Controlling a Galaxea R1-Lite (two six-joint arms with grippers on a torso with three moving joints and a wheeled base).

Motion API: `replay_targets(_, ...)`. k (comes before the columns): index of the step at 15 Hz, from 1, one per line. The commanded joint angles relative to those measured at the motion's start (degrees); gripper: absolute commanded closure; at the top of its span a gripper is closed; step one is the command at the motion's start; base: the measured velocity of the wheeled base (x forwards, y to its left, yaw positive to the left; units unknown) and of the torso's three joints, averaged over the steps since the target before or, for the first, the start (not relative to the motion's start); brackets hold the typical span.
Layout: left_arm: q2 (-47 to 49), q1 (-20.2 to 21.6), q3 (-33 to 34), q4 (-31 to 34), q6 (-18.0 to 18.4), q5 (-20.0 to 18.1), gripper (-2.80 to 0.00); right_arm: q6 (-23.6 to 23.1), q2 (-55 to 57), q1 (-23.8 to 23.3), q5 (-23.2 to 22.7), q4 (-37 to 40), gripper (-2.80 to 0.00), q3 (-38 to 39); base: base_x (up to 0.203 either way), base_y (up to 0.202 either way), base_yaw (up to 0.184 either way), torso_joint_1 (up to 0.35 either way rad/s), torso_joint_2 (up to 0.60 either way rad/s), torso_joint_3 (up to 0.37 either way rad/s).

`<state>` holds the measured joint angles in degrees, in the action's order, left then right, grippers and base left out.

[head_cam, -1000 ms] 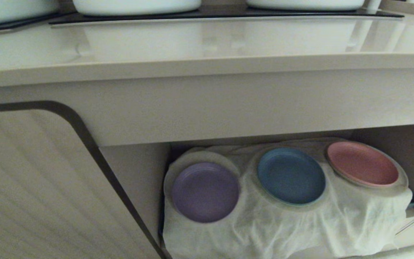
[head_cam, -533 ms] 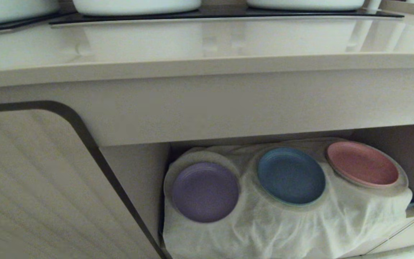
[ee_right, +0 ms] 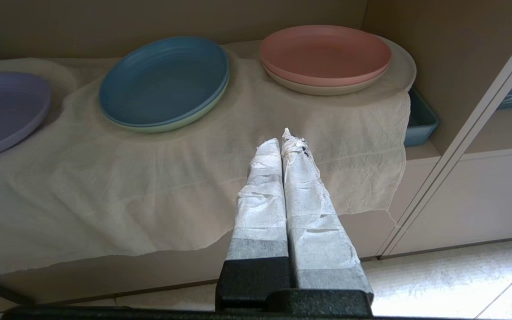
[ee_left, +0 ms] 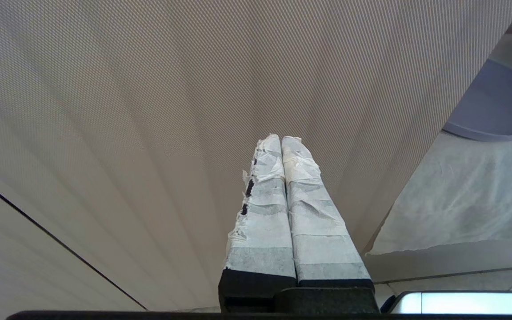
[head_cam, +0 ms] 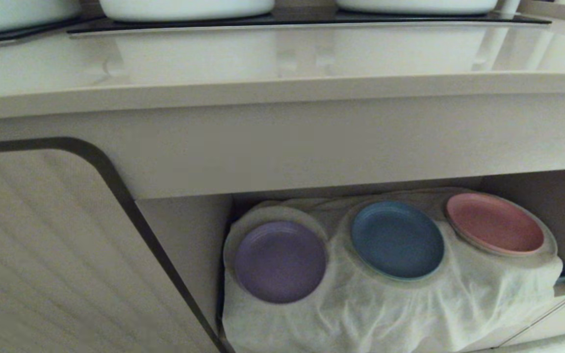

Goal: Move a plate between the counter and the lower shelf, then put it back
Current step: Pick up the plate in the cupboard

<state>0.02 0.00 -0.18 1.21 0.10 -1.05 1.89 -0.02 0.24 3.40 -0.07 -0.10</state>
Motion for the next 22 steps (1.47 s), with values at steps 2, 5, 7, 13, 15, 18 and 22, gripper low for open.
replay_targets(2, 0.0, 0.0, 0.0, 0.0, 0.0, 0.0, 0.0, -0.1, 0.0, 0.1, 0.0, 0.0, 0.0, 0.0, 0.0, 0.0, 0.0, 0.0, 0.0, 0.0)
replay_targets(5, 0.0, 0.0, 0.0, 0.0, 0.0, 0.0, 0.0, 0.1, 0.0, 0.1, -0.4, 0.1, 0.0, -0.1, 0.0, 0.0, 0.0, 0.0, 0.0, 0.0)
replay_targets(7, 0.0, 0.0, 0.0, 0.0, 0.0, 0.0, 0.0, -2.1, 0.0, 0.1, -2.5, 0.5, 0.0, -0.2, 0.0, 0.0, 0.0, 0.0, 0.0, 0.0)
replay_targets(13, 0.0, 0.0, 0.0, 0.0, 0.0, 0.0, 0.0, -3.7, 5.4, 0.1, -10.6, 1.8, 0.0, -7.2, 0.0, 0.0, 0.0, 0.0, 0.0, 0.0)
replay_targets(15, 0.0, 0.0, 0.0, 0.0, 0.0, 0.0, 0.0, -3.9, 11.7, 0.1, -15.2, 2.0, 0.0, -11.5, 0.0, 0.0, 0.0, 0.0, 0.0, 0.0)
replay_targets(18, 0.0, 0.0, 0.0, 0.0, 0.0, 0.0, 0.0, -6.6, 22.3, 0.3, -23.5, 3.3, 0.0, -17.2, 0.0, 0.0, 0.0, 0.0, 0.0, 0.0)
replay_targets(22, 0.0, 0.0, 0.0, 0.0, 0.0, 0.0, 0.0, -14.1, 39.6, 0.7, -32.4, 5.2, 0.0, -19.4, 0.0, 0.0, 0.0, 0.0, 0.0, 0.0)
